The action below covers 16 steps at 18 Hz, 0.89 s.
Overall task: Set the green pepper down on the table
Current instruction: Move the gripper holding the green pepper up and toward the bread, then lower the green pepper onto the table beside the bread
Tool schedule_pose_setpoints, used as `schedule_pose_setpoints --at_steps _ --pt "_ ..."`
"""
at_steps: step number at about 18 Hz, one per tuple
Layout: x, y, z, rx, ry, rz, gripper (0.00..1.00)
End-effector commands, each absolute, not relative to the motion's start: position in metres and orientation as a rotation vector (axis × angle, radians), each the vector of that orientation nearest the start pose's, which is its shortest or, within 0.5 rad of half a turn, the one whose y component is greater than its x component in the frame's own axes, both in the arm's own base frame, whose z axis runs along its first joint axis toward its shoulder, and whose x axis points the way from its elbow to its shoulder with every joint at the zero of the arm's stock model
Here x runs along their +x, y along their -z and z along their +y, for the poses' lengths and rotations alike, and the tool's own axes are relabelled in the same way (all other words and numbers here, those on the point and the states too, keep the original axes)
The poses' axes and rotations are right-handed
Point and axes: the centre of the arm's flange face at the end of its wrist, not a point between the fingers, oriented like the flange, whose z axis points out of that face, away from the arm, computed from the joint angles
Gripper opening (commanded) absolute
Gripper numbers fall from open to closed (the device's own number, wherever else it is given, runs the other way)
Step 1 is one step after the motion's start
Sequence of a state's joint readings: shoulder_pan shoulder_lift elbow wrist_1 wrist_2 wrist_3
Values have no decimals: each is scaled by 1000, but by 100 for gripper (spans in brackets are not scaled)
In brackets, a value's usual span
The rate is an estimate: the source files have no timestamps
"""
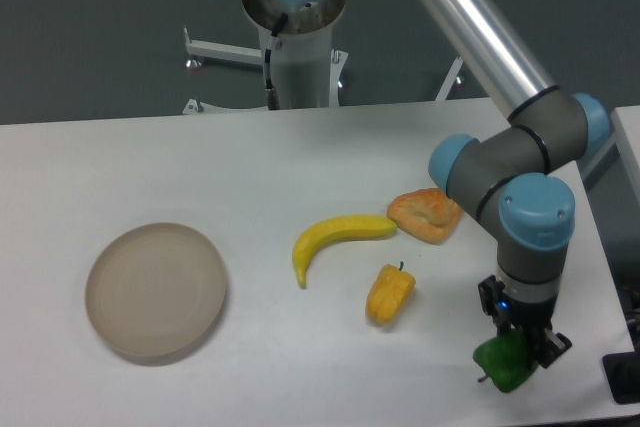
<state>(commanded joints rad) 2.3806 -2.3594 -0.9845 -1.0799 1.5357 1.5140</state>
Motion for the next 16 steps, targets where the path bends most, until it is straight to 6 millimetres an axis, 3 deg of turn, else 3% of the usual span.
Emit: schedule_pose_setpoints --at_steps 4,11,16 --pt "-497 -324 616 -2799 -284 1022 31" --pt "-530 -303 542 -2821 -136 978 31" --pt "-536 -280 518 -2824 -11 822 31"
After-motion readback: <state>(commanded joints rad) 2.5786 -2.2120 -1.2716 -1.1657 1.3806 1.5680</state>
